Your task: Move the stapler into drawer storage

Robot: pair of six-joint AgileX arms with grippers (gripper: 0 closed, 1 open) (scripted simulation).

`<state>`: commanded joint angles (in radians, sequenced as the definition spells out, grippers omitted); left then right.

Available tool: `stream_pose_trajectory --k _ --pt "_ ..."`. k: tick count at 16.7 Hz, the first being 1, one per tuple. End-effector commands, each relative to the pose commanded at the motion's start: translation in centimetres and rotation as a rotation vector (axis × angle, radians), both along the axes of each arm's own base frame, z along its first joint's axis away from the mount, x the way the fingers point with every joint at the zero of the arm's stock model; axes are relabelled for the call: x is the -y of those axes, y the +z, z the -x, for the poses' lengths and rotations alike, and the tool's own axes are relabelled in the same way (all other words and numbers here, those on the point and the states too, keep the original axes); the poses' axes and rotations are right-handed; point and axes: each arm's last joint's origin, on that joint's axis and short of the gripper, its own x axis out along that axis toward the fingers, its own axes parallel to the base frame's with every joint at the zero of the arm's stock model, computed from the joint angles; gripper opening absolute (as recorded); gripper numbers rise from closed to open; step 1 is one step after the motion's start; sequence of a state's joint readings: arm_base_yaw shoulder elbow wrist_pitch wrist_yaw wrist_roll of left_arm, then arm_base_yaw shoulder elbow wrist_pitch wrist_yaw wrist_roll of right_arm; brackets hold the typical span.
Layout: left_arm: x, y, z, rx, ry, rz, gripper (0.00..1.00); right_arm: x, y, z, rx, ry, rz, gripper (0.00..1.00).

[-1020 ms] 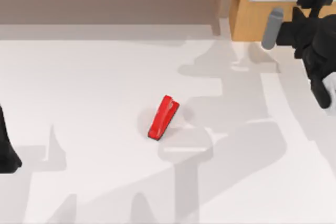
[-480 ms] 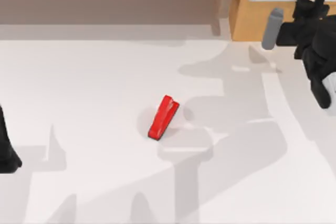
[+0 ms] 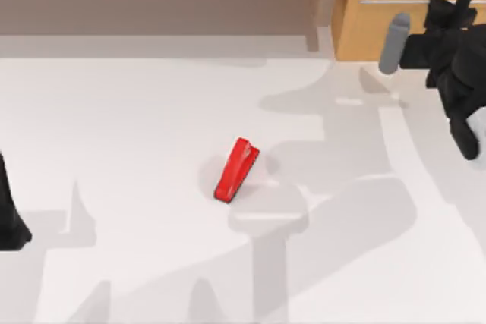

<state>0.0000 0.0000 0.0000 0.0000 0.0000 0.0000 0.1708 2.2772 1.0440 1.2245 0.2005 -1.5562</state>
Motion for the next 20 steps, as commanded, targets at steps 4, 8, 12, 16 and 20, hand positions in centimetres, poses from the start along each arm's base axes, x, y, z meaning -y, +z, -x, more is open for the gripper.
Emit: stream_pose_trajectory --k 4,8,12,16,20 --pt "0.0 0.0 0.0 0.0 0.0 0.0 1.0 -0.2 -0.4 2.7 -0.016 0.009 0.004 0.0" --pt "0.0 0.0 0.0 0.0 0.0 0.0 1.0 0.0 -0.1 5.5 -0.006 -0.001 0.001 0.0" --pt "0.0 0.0 0.0 0.0 0.0 0.0 1.0 0.1 0.0 6.0 0.001 -0.004 -0.001 0.0" --pt "0.0 0.0 0.0 0.0 0.0 0.0 1.0 -0.1 0.2 6.8 0.014 -0.003 -0.004 0.0" --pt "0.0 0.0 0.0 0.0 0.0 0.0 1.0 0.0 -0.5 10.2 -0.023 -0.002 0.005 0.0"
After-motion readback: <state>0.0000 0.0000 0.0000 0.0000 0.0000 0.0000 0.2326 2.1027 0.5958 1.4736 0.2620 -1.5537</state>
